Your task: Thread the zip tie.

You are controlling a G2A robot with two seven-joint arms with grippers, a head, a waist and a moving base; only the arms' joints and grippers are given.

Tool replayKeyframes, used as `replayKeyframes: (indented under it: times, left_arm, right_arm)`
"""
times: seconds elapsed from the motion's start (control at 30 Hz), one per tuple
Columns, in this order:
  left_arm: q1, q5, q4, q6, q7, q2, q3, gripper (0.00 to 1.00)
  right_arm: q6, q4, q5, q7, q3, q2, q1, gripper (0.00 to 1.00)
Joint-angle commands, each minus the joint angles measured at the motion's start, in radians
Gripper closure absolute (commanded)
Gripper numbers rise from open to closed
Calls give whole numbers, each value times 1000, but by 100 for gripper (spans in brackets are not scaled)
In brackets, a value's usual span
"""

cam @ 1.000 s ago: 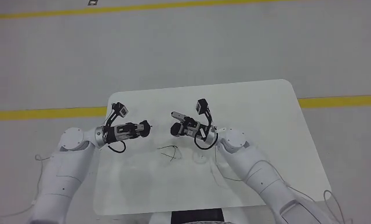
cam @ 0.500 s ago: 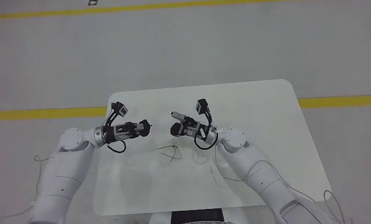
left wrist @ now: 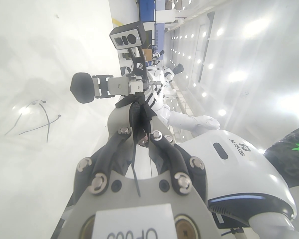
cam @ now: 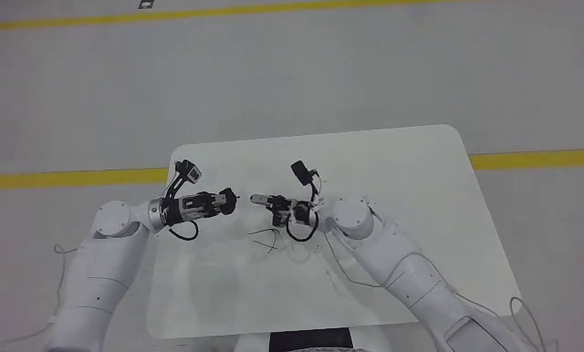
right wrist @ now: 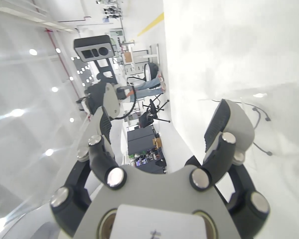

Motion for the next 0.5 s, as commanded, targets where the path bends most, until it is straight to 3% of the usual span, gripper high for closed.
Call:
replayKeyframes:
  times: [0.0,0.27,0.47]
  left_arm:
    - [0,0,0,0,0,0,0,100]
    - [0,0,0,0,0,0,0,100]
    - [0,0,0,0,0,0,0,100]
  right_arm:
    - [39,-22,-28,9,-8,3,-5,0]
    - [151,-88,-113,28,-22,17,-24,0]
    - [151,-92,-137,41,-31,19,-22,0]
